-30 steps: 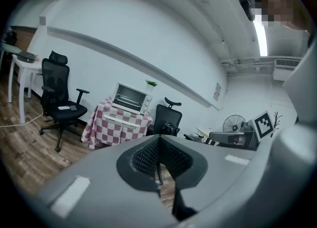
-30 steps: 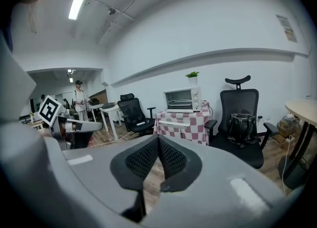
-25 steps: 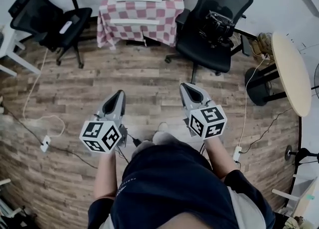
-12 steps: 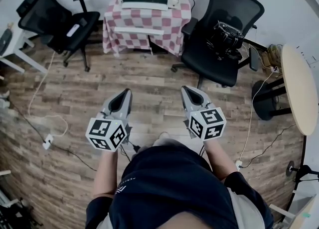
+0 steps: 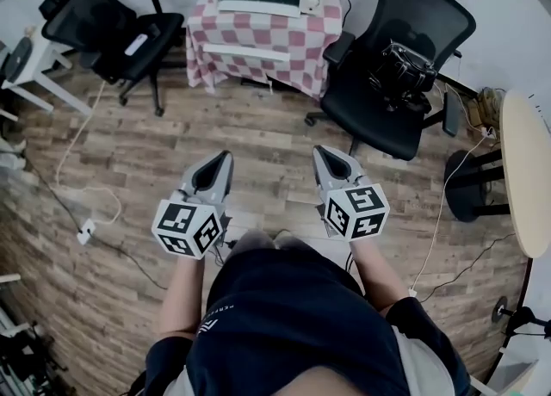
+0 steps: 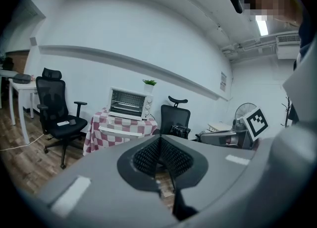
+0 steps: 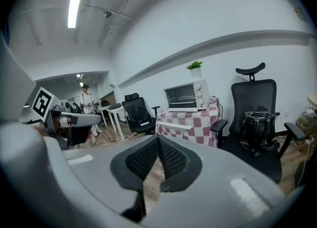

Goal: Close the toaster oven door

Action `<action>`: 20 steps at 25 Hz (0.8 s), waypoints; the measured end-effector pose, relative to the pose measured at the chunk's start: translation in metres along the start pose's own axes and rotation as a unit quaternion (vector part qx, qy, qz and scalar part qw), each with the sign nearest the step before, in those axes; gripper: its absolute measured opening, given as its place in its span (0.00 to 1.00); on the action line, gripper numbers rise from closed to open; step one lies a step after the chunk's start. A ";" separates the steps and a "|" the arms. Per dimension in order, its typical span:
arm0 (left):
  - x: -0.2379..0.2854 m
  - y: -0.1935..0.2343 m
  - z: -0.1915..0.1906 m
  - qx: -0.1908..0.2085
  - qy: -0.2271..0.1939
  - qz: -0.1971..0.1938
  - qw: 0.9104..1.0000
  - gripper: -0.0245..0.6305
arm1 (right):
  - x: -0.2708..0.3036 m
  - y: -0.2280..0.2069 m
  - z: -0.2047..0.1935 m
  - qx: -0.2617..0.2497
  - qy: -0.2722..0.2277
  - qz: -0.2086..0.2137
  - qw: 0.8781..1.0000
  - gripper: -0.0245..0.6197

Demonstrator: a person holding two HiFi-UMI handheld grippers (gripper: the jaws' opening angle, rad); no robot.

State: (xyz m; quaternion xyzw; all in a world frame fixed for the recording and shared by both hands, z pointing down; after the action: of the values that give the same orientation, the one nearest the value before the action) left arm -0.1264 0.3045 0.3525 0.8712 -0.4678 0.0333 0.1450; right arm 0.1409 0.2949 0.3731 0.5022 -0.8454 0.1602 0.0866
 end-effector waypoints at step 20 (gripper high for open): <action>0.093 0.092 0.011 0.017 0.047 -0.028 0.998 0.08 | 0.095 -0.026 0.015 0.019 -0.005 -0.051 0.998 0.04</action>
State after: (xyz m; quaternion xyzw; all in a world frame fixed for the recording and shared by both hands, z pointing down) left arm -0.1515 0.1788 0.3800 0.8837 -0.4353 0.0780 0.1531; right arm 0.1183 0.1999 0.3936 0.5473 -0.8156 0.1694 0.0810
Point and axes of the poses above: the fingertips, and each gripper's own axes: x forward along the fingers, y to its left, z out of its top, the point moved 9 cm from there along -x, backward along the fingers, and after that the axes turned 2 degrees about -y, right-handed, at the moved point
